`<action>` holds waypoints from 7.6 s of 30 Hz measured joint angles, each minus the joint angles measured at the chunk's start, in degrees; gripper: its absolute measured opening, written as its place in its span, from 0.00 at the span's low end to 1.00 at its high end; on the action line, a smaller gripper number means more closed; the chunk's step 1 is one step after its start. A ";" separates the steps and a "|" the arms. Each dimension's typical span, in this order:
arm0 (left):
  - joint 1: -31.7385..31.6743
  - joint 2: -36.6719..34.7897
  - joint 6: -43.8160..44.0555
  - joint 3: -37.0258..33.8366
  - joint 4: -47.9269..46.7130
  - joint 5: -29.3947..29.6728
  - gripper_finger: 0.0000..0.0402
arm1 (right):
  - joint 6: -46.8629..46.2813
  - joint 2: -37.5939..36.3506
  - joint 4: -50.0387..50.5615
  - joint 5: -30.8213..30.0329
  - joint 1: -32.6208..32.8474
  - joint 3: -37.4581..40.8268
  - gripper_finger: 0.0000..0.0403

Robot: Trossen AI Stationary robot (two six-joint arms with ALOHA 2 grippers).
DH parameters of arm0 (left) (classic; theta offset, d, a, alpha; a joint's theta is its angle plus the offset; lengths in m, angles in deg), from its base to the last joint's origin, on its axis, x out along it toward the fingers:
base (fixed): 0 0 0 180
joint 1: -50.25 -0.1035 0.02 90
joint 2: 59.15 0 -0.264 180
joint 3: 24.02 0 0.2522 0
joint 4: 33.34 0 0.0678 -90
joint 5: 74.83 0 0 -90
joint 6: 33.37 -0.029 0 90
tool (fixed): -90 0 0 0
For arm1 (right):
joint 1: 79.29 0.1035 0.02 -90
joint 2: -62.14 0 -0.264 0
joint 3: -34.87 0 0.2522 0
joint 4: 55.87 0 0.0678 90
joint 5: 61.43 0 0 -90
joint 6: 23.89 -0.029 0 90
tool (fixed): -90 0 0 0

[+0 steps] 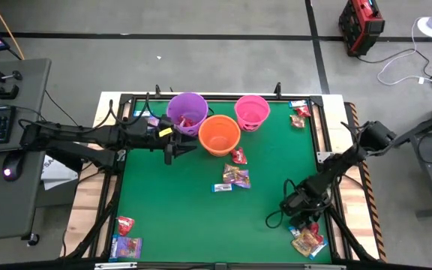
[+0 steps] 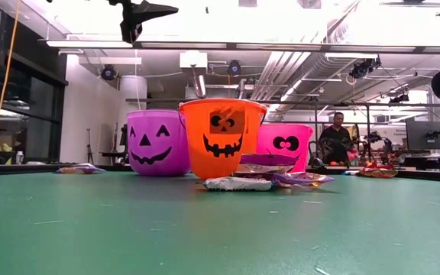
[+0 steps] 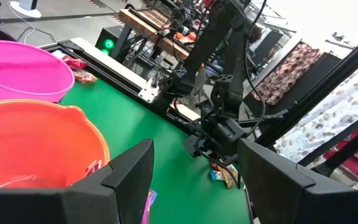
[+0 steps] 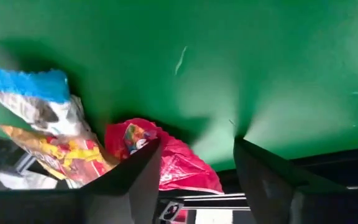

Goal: Sort candy by brand, put in halloween buckets
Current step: Put the red candy into the purple bin, then put the red candy into the purple bucket

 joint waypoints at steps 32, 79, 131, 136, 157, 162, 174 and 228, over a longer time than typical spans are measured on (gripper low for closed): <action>-3.93 0.02 -1.95 0.00 0.06 0.04 0.55 | 10.84 -13.08 27.44 -16.58 -4.42 -19.89 0.00; -6.03 -9.22 -3.26 -0.02 -1.61 -3.22 0.55 | 54.87 12.26 23.24 -36.42 -23.81 -36.58 0.68; -7.09 -9.25 -10.43 -0.02 4.91 -2.29 0.55 | 57.64 4.77 -9.12 -37.78 -50.01 -44.17 0.00; -8.36 -8.89 -10.90 -0.01 4.68 -1.20 0.55 | 64.51 5.16 -8.46 -35.93 -52.05 -44.48 0.00; -13.26 -7.85 -3.44 0.00 -0.37 5.02 0.55 | 86.19 4.98 26.01 -22.18 -55.31 -44.49 0.51; -13.51 -7.85 -5.79 0.00 -0.42 2.50 0.55 | 83.68 4.96 38.61 -24.72 -47.54 -44.20 0.62; -13.42 -7.87 -5.79 0.00 -7.15 -8.55 0.55 | 50.01 5.01 24.47 -35.45 -27.15 -27.40 0.63; -26.76 -7.19 -13.83 0.00 7.18 22.27 0.55 | 91.10 -14.64 11.80 -29.49 -64.43 -26.22 0.02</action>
